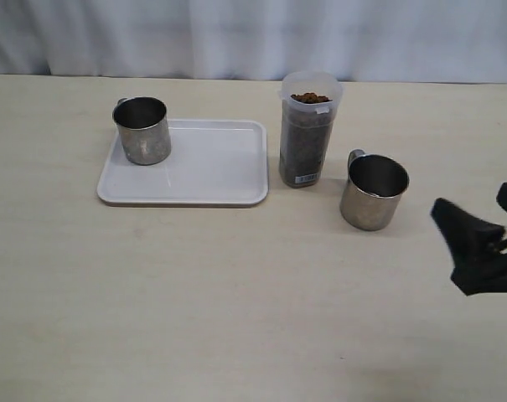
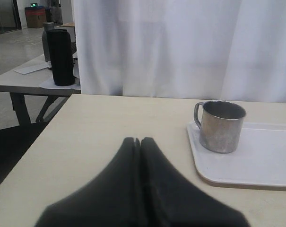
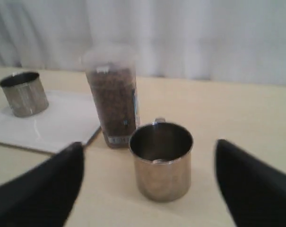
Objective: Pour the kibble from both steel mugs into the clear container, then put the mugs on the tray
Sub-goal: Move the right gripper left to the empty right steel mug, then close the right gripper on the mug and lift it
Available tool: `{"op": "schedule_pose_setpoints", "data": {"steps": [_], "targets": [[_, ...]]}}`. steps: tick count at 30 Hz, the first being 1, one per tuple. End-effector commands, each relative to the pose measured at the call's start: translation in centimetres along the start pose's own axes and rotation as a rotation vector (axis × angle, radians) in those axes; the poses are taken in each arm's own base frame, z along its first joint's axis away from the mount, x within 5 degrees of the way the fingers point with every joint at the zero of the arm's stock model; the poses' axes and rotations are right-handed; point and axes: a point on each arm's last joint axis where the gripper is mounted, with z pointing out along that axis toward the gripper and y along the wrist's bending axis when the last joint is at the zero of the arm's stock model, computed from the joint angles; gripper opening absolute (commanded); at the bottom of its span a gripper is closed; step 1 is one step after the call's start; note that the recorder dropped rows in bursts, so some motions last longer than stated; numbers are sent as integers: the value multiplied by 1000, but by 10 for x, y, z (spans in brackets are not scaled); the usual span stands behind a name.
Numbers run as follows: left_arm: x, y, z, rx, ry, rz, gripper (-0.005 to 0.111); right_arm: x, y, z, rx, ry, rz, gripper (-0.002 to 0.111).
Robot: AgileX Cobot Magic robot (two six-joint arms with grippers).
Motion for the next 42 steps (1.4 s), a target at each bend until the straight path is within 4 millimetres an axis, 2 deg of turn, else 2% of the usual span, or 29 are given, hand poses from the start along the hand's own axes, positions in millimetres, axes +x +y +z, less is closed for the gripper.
{"op": "schedule_pose_setpoints", "data": {"steps": [1,6,9,14,24,30,32,34,35,39,42], "targets": [[0,0,0,8,-15,-8,0,5,-6,37,-61,96,15,108],[0,0,0,8,-15,-8,0,15,-18,81,-95,198,-37,109],[0,0,0,8,-15,-8,0,28,-22,108,-167,273,-91,109],[0,0,0,8,-15,-8,0,37,-33,143,-175,296,-114,109],[0,-1,0,9,-11,-9,0,46,-45,182,-177,296,-115,109],[0,-1,0,9,-11,-9,0,53,-47,192,-194,305,-119,109],[0,-1,0,9,-11,-9,0,54,-45,191,-213,307,-129,102],[0,-1,0,9,-11,-9,0,54,-45,191,-213,307,-130,88],[0,-1,0,9,-11,-9,0,56,-46,191,-209,321,-132,63],[0,-1,0,9,-11,-9,0,59,-46,189,-195,359,-112,5],[0,-1,0,9,-11,-9,0,55,-46,182,-177,377,-92,4]]}}
